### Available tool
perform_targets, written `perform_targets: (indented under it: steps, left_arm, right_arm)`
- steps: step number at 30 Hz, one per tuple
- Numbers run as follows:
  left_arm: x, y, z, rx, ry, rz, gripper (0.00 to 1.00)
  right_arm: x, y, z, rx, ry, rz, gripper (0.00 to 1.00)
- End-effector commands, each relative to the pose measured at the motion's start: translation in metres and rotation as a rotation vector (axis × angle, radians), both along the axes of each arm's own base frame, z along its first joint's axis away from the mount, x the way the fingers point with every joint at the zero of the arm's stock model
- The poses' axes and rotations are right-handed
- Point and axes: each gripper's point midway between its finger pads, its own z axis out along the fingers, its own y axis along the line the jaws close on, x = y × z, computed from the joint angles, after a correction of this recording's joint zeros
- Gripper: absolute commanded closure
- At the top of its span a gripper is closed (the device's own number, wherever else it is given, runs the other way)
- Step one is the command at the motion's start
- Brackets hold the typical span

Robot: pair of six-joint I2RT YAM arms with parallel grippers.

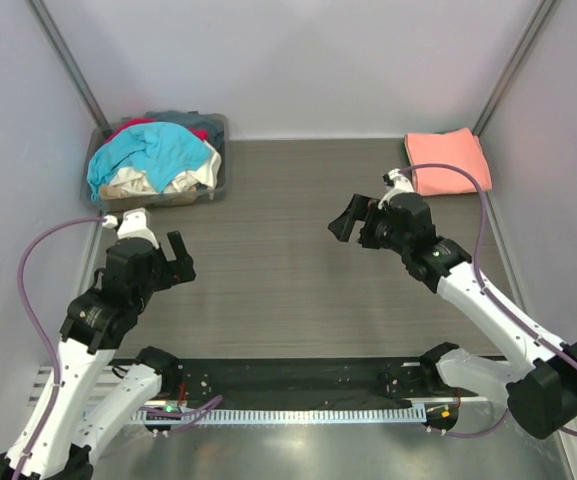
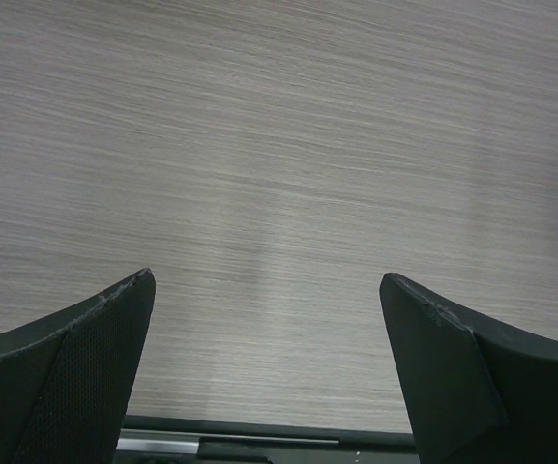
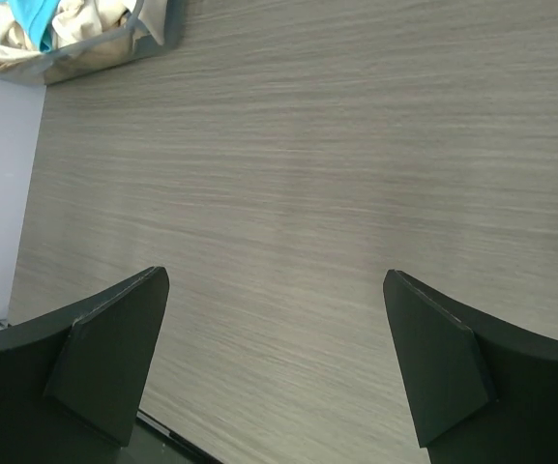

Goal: Fold and stack the t-shirts
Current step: Reset both grippers

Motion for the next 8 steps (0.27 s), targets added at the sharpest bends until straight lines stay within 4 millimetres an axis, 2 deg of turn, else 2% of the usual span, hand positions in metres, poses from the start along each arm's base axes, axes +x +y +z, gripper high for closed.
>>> perform_targets:
  steps: [1,5,8]
  left_arm:
    - [0.007,0.007,0.006,0.001,-0.035,0.054,0.00]
    - [0.006,0.011,0.006,0.006,-0.038,0.075,0.00]
    - [0.006,0.013,0.005,0.011,-0.037,0.086,0.00]
  right_arm:
    - [-0.010,0.000,0.005,0.039,-0.016,-0.001,0.00]
    - [-0.015,-0.004,-0.004,0.024,0.006,-0.008,0.00]
    - [-0.020,0.003,-0.016,0.015,0.042,0.044,0.00]
